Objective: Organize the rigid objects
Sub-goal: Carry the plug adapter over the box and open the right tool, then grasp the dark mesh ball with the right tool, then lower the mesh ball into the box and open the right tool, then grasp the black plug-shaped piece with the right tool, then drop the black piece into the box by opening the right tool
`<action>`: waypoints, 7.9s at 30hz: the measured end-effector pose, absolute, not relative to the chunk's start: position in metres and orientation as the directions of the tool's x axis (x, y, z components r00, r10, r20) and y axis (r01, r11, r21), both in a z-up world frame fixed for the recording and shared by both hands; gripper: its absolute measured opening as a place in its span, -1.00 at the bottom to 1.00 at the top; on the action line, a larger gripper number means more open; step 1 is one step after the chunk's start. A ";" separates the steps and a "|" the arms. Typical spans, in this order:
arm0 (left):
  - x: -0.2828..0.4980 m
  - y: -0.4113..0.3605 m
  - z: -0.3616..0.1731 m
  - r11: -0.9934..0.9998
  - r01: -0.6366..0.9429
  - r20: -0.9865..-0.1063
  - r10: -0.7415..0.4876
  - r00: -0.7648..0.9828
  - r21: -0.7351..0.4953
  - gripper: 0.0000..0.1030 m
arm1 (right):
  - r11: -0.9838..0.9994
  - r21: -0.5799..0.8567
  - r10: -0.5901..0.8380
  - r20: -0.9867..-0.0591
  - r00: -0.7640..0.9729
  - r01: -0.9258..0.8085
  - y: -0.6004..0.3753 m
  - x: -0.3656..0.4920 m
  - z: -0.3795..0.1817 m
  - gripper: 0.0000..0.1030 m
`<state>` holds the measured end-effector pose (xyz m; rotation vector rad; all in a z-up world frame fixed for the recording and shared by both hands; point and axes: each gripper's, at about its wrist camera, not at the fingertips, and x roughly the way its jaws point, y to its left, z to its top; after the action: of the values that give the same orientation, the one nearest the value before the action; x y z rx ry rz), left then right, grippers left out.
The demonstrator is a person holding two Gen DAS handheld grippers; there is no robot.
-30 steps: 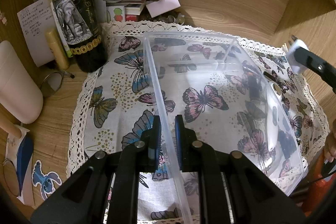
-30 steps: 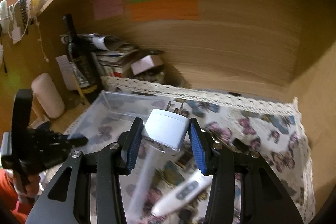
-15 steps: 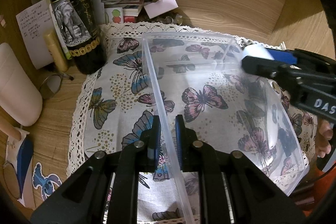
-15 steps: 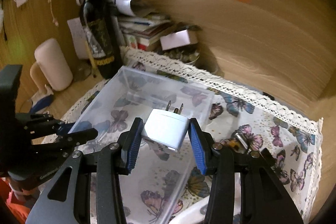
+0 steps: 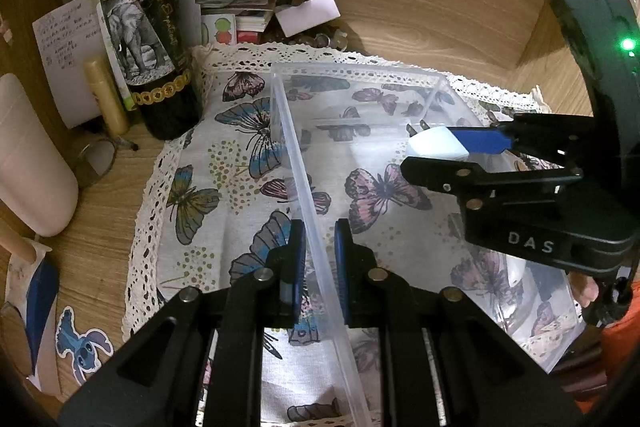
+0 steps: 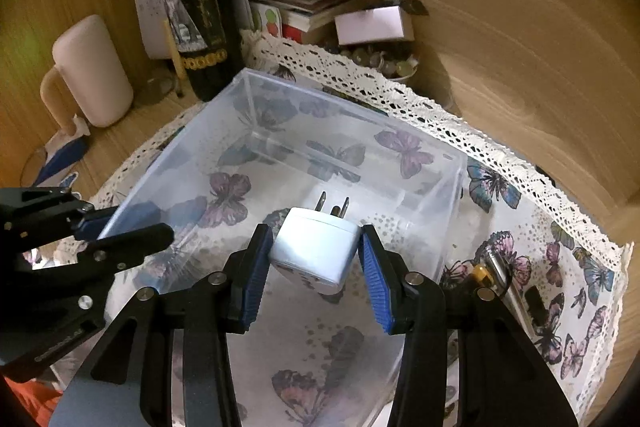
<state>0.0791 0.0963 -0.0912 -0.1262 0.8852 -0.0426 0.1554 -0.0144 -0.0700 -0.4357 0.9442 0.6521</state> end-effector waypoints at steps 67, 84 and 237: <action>0.078 0.091 -0.092 0.995 -0.009 -0.777 -0.072 0.626 -0.100 -0.71 | 0.963 -0.001 0.146 -0.838 0.526 -0.268 -0.206 0.064 -0.090 -0.39; 0.078 0.090 -0.092 0.995 -0.009 -0.777 -0.075 0.625 -0.103 -0.71 | 0.920 -0.007 0.281 -0.683 0.674 -0.391 -0.161 0.099 -0.023 -0.39; 0.078 0.095 -0.092 0.992 0.012 -0.773 -0.107 0.625 -0.127 -0.68 | 0.689 -0.012 0.412 -0.816 0.406 -0.725 -0.036 0.123 -0.067 -0.10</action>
<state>0.0780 0.0946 -0.0921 -0.1130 0.8933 -0.0685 0.1226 -0.0357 -0.0667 -0.3967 0.8946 0.7412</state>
